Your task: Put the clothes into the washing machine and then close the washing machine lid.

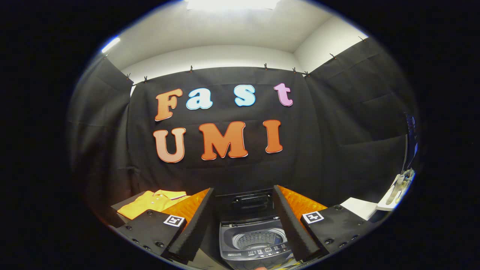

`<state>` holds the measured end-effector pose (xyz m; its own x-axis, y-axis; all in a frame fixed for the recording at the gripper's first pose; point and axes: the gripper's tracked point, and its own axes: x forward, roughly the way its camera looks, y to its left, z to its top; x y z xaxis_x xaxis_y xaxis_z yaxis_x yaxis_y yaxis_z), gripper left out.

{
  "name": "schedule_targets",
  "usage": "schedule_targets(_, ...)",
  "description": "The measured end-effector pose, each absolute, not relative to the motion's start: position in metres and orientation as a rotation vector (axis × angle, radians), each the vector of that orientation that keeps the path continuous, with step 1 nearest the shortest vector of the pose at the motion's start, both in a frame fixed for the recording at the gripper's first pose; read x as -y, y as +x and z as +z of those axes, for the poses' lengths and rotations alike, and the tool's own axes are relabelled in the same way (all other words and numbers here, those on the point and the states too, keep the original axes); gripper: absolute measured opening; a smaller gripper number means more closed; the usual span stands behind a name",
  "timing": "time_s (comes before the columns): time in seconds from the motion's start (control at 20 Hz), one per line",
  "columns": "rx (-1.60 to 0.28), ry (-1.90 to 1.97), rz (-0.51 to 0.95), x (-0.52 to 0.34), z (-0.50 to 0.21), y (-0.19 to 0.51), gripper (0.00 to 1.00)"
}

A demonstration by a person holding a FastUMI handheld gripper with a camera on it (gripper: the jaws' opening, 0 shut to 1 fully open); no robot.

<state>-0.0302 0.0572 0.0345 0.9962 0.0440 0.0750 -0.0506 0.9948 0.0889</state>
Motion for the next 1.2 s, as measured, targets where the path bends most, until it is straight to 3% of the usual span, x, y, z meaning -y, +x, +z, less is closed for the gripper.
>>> schedule_targets(0.4,0.047,0.143,0.122,-0.112,0.048,-0.002,0.98)
schedule_targets(0.75,-0.076,0.145,0.349,-0.254,0.040,0.043,0.98)
schedule_targets(1.2,-0.273,0.135,0.435,-0.391,-0.022,0.107,0.98)
